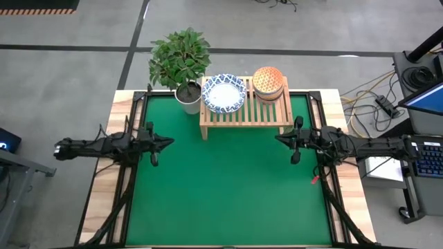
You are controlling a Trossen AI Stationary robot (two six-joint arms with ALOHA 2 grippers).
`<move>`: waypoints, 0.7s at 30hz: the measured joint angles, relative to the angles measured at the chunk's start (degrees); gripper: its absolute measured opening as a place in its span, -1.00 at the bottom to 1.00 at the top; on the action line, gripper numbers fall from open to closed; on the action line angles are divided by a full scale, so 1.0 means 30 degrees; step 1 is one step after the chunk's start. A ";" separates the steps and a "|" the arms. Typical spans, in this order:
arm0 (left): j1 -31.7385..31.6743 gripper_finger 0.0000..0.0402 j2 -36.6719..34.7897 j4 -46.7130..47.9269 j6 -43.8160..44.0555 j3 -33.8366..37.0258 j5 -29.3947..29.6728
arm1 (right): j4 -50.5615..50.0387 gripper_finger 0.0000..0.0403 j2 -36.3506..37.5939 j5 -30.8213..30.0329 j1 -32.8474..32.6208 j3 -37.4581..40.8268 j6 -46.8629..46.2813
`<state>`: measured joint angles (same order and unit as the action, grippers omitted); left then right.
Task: Place and stack bowls onto a shelf
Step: Return to Home Position
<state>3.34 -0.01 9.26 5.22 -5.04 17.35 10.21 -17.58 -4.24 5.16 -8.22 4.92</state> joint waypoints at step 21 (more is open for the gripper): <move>-0.0241 -1.00 0.2595 -0.4542 0.4418 0.1471 0.4910 | -0.3283 -0.96 0.4691 -0.0065 0.0883 0.2356 -0.1494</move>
<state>2.61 7.78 -4.36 18.48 -0.62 32.08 0.36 -3.51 -4.43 7.81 -1.15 0.43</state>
